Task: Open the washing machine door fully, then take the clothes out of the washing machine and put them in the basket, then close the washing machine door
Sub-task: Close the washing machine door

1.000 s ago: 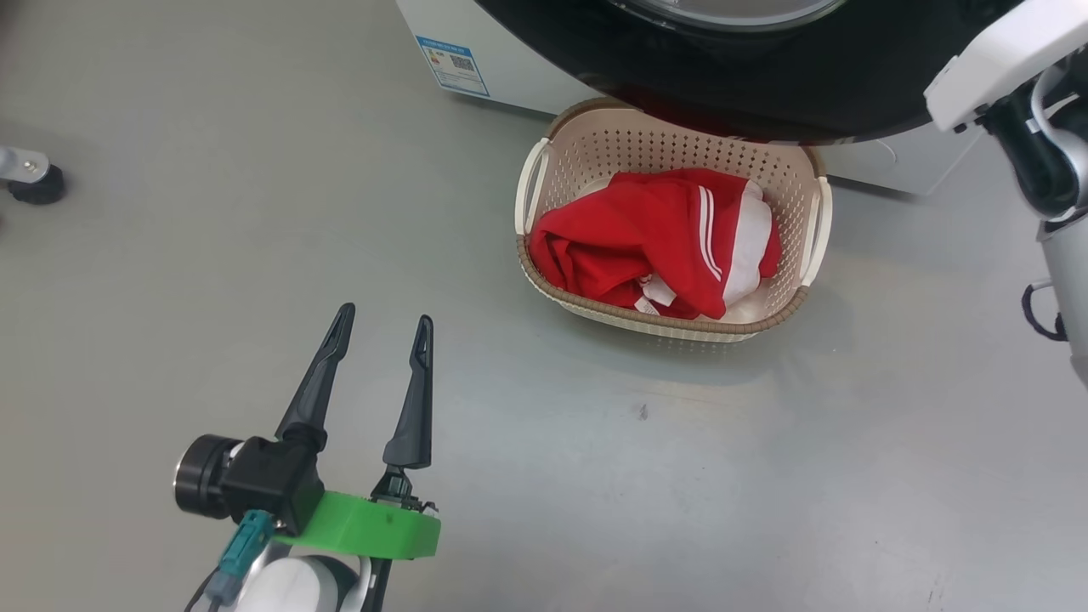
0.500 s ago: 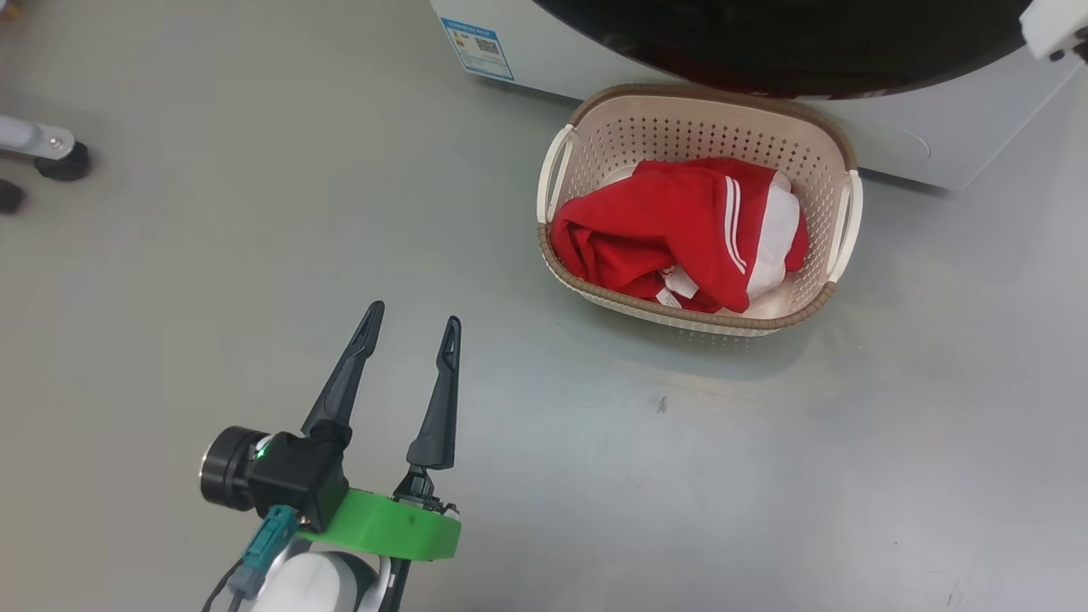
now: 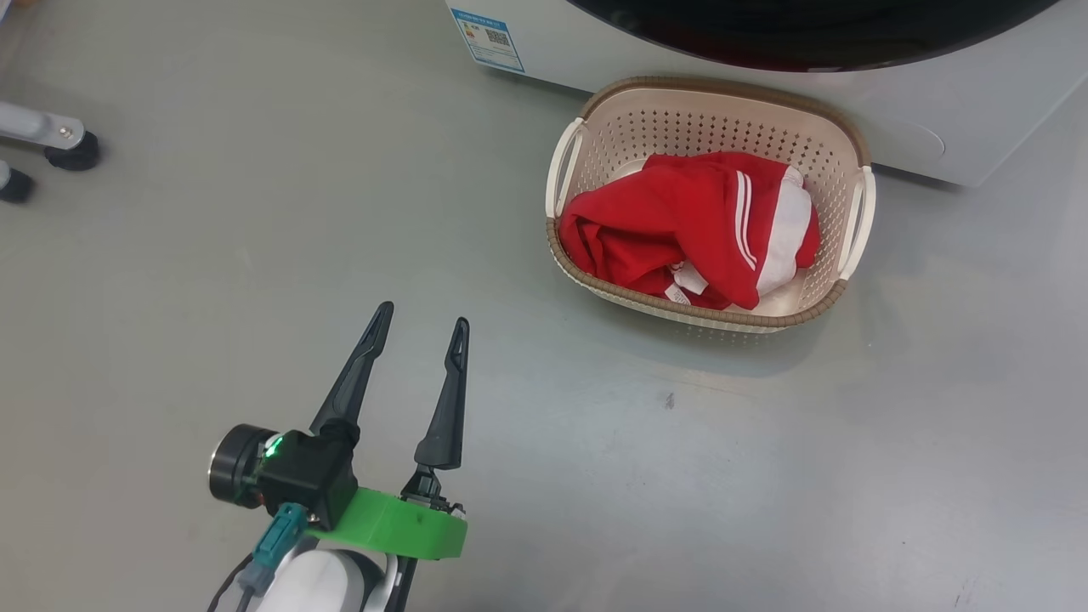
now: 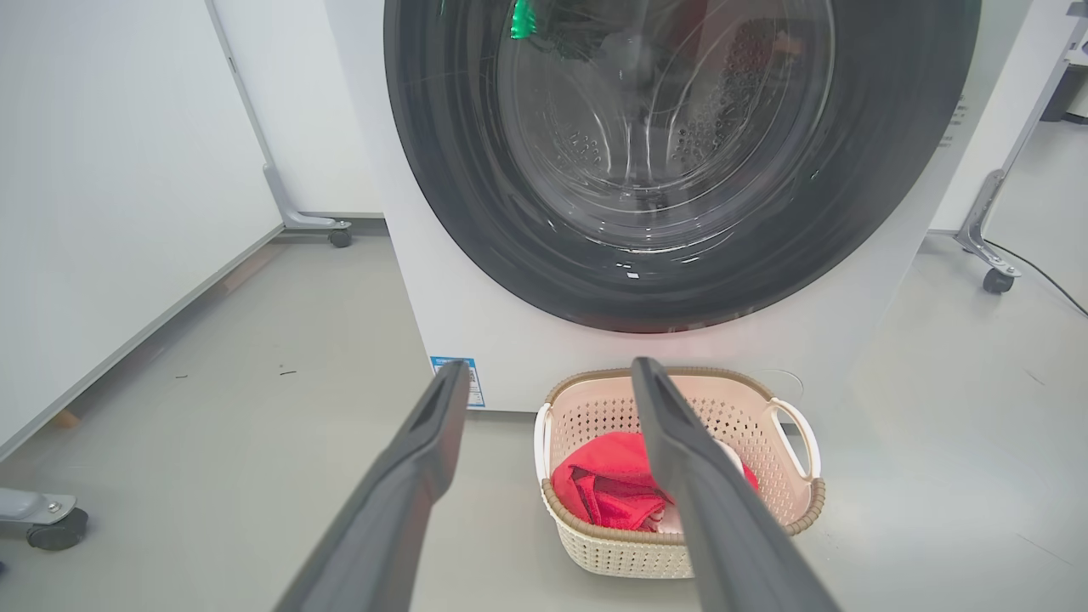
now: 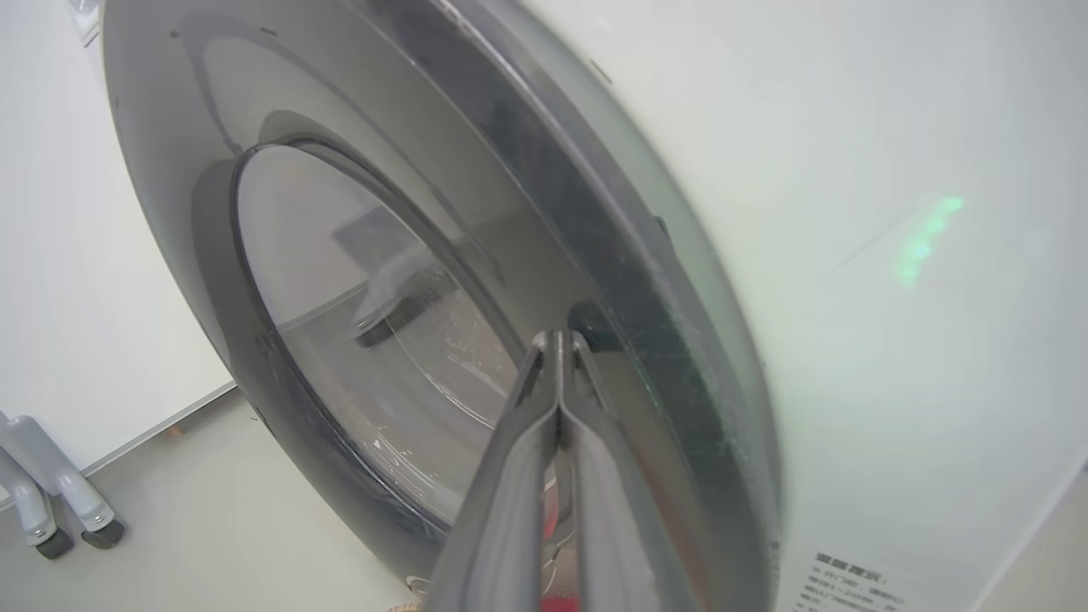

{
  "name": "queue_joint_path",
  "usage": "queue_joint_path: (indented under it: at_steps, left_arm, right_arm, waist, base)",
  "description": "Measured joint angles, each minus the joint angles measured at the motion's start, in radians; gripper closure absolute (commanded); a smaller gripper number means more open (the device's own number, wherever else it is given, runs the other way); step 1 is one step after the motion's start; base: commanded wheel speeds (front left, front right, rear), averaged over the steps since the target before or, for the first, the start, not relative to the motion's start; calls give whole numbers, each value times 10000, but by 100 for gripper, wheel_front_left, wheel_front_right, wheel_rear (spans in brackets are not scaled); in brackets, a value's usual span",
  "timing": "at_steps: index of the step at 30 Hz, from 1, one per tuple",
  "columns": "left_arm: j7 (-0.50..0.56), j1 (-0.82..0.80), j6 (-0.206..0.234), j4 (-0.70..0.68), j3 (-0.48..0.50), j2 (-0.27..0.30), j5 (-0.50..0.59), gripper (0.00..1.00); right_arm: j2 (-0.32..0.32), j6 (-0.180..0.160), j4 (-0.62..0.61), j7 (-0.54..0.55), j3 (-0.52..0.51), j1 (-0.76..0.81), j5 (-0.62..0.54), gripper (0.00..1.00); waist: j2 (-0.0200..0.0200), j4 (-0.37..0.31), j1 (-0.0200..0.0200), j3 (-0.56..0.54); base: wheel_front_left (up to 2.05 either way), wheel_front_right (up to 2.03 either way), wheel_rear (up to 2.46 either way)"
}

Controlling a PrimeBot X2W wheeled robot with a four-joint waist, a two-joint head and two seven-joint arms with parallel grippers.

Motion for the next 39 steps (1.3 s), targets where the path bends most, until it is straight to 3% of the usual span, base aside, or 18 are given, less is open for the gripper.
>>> queue_joint_path:
  at_steps: [18,31,38,39]
  left_arm:
    - [-56,-250,0,240,17,-27,-2,0]
    - [-58,-249,17,437,355,-31,-2,0]
    - [-58,-240,50,568,612,-31,0,0]
    - [-58,-239,50,593,623,-31,4,0]
  right_arm:
    - [343,-6,616,-681,652,-8,219,100]
    - [823,-8,606,-1781,1124,1355,581,100]
    - [867,-23,706,-2686,1444,2384,-61,100]
    - [949,-35,731,-2744,1448,2540,-63,84]
  waist:
    - [0,-185,0,-248]
    - [0,-670,0,-596]
    - [0,-971,0,-932]
    - [0,-1015,0,-987]
  base:
    - [0,0,0]
    - [0,0,0]
    - [0,0,0]
    - [0,0,0]
